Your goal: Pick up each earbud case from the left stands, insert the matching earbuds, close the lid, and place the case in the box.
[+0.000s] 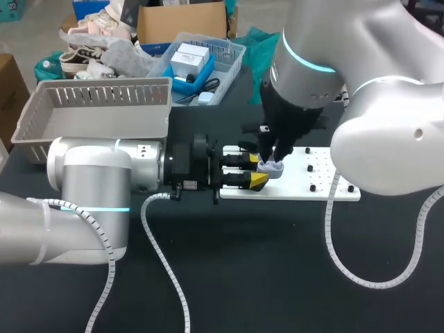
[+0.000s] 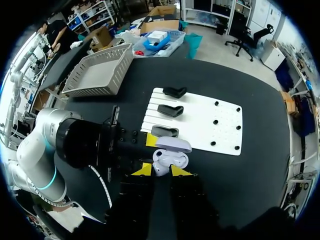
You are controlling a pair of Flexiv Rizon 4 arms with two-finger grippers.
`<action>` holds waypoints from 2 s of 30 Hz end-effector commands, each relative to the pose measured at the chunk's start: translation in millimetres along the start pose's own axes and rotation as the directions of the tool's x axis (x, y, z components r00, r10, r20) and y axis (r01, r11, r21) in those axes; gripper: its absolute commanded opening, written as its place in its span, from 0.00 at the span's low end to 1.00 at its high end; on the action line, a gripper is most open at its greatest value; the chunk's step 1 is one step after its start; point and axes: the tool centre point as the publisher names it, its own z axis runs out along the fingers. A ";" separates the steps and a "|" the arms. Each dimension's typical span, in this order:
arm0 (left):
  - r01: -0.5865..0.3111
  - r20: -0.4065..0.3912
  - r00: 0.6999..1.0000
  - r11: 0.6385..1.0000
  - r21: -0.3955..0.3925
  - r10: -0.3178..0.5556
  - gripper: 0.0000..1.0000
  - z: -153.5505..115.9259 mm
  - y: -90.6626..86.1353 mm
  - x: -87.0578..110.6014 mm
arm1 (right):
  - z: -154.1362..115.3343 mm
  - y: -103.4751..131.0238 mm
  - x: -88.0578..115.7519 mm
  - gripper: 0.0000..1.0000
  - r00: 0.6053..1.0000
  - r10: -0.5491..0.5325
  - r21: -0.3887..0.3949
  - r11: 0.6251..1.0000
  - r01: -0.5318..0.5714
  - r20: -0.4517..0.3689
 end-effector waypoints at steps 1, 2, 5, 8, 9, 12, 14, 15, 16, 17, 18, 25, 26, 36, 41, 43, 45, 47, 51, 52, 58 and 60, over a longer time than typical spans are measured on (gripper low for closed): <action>-0.001 0.000 1.000 1.000 -0.002 0.001 0.00 0.7 0.0 0.5 | 4.0 1.6 -0.9 0.00 1.000 0.001 0.002 1.000 -0.001 0.004; -0.001 0.000 1.000 1.000 -0.002 0.001 0.00 0.7 0.0 0.5 | 4.3 1.6 -1.2 0.00 1.000 0.001 0.002 1.000 -0.001 0.004; -0.001 0.000 1.000 1.000 -0.002 0.001 0.00 0.7 0.0 0.5 | 5.6 1.8 -2.0 0.00 1.000 -0.001 0.002 1.000 0.001 0.003; -0.001 0.000 1.000 1.000 -0.002 0.001 0.00 0.7 0.0 0.5 | 6.8 1.4 -2.7 0.00 1.000 0.000 0.001 1.000 0.000 0.006; -0.001 0.000 1.000 1.000 -0.002 0.001 0.00 0.7 0.0 0.5 | 7.3 1.1 -3.0 0.00 1.000 0.001 0.000 1.000 -0.001 0.007; -0.001 0.000 1.000 1.000 -0.002 0.001 0.00 0.7 0.0 0.5 | 8.5 0.4 -3.9 0.00 1.000 0.003 -0.001 1.000 -0.003 0.009; -0.001 0.000 1.000 1.000 -0.002 0.001 0.00 0.7 0.0 0.5 | 8.9 0.3 -4.5 0.00 1.000 0.003 -0.002 1.000 -0.003 0.011; -0.001 0.000 1.000 1.000 -0.002 0.001 0.00 0.7 0.0 0.5 | 9.1 0.4 -4.8 0.00 1.000 0.002 -0.003 1.000 -0.002 0.012; -0.001 0.000 1.000 1.000 -0.002 0.001 0.00 0.7 0.0 0.5 | 9.3 0.5 -5.2 0.00 1.000 0.002 -0.004 1.000 -0.002 0.013; -0.001 0.000 1.000 1.000 -0.002 0.001 0.00 0.7 0.0 0.5 | 9.5 0.6 -5.6 0.00 1.000 0.001 -0.005 1.000 -0.001 0.014; -0.001 0.000 1.000 1.000 -0.002 0.001 0.00 0.7 0.0 0.5 | 9.9 0.7 -5.9 0.00 1.000 0.001 -0.005 1.000 -0.001 0.014; -0.001 0.000 1.000 1.000 -0.002 0.001 0.00 0.7 0.0 0.5 | 13.2 0.0 -6.5 0.00 1.000 -0.003 -0.004 1.000 0.003 0.011; -0.001 0.000 1.000 1.000 -0.002 0.001 0.00 0.7 0.0 0.5 | 13.4 -0.1 -6.6 0.00 1.000 -0.003 -0.005 1.000 0.003 0.010; -0.001 0.000 1.000 1.000 -0.002 0.001 0.00 0.7 0.0 0.5 | 16.5 -1.7 -6.7 0.00 1.000 0.002 -0.012 1.000 -0.002 0.006; -0.001 0.000 1.000 1.000 -0.002 0.001 0.00 0.7 0.0 0.5 | 18.5 -1.0 -6.7 0.00 1.000 0.000 -0.017 1.000 0.000 0.005; -0.001 0.000 1.000 1.000 -0.002 0.001 0.00 0.7 0.0 0.5 | 19.0 -0.7 -6.9 0.00 1.000 0.000 -0.019 1.000 0.001 0.005; -0.001 0.000 1.000 1.000 -0.002 0.001 0.00 0.7 0.0 0.5 | 19.3 -0.5 -7.2 0.00 1.000 -0.001 -0.021 1.000 0.001 0.005; -0.001 0.000 1.000 1.000 -0.002 0.001 0.00 0.7 0.0 0.5 | 19.8 -0.4 -7.5 0.00 1.000 -0.001 -0.021 1.000 0.001 0.005; -0.001 0.000 1.000 1.000 -0.002 0.001 0.00 0.7 0.0 0.5 | 21.8 -0.5 -7.9 0.00 1.000 0.001 -0.018 1.000 0.000 0.003; -0.001 0.000 1.000 1.000 -0.002 0.001 0.00 0.7 0.0 0.5 | 22.2 -0.4 -8.0 0.00 1.000 0.001 -0.017 1.000 -0.001 0.003; -0.001 0.000 1.000 1.000 -0.002 0.001 0.00 0.7 0.0 0.5 | 22.8 0.4 -8.7 0.45 1.000 0.003 -0.021 1.000 -0.003 0.006; -0.001 0.000 1.000 1.000 -0.002 0.001 0.00 0.7 0.0 0.5 | 21.7 1.0 -8.9 0.47 1.000 0.004 -0.025 1.000 -0.003 0.005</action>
